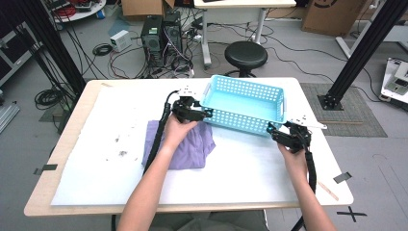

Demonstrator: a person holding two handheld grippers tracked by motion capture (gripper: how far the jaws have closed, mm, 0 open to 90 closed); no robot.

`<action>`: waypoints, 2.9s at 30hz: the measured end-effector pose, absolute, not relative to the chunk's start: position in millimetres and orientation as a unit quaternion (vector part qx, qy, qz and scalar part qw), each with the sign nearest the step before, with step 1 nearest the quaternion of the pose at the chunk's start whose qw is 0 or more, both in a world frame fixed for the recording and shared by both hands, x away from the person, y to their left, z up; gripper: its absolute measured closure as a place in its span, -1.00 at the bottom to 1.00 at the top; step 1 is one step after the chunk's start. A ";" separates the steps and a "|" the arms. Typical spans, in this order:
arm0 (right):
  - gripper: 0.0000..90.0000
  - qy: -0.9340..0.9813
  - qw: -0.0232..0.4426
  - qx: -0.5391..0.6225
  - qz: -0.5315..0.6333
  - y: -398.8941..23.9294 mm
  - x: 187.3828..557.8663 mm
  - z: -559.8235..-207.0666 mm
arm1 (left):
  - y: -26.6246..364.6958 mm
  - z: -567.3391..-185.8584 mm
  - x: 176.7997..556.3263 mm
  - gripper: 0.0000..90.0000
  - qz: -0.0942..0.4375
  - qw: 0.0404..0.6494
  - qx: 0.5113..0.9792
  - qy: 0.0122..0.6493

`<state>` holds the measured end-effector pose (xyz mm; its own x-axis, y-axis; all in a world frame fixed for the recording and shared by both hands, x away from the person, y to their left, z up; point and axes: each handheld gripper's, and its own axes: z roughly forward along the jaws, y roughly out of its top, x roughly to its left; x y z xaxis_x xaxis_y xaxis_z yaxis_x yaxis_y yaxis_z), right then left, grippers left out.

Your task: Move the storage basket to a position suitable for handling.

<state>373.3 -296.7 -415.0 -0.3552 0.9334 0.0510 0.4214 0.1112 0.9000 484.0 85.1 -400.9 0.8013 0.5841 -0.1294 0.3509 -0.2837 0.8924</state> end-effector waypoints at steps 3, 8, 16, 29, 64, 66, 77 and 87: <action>-0.17 0.690 0.281 0.488 0.455 -288.6 379.1 -413.9 | 99.3 -399.1 485.1 -0.18 0.116 0.521 0.788 0.306; -0.17 0.693 0.275 0.478 0.464 -267.1 393.2 -413.2 | 123.2 -398.9 485.2 -0.18 0.125 0.522 0.780 0.322; -0.20 0.703 0.252 0.477 0.463 -237.2 420.5 -411.1 | 150.2 -401.9 480.9 -0.18 0.143 0.520 0.769 0.344; -0.19 0.724 0.241 0.465 0.450 -195.5 457.0 -416.2 | 190.8 -413.0 479.7 -0.18 0.165 0.512 0.751 0.383; -0.43 0.734 0.272 0.413 0.466 -208.8 408.6 -404.4 | 235.6 -406.4 431.7 -0.42 0.208 0.485 0.762 0.375; -0.43 0.735 0.273 0.410 0.466 -209.2 405.6 -404.7 | 236.7 -404.8 420.8 -0.42 0.223 0.493 0.755 0.370; -0.41 0.738 0.279 0.393 0.473 -212.9 375.5 -411.1 | 246.4 -407.1 362.1 -0.42 0.247 0.513 0.743 0.352; -0.41 0.738 0.278 0.391 0.474 -215.2 356.6 -416.4 | 251.4 -421.4 331.8 -0.42 0.254 0.500 0.748 0.354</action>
<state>356.6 -215.2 -416.4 -0.5398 0.8408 -0.0407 0.3129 0.2453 0.9176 331.8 251.4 -421.4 0.6202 0.7840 0.0247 0.2767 -0.2481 0.9284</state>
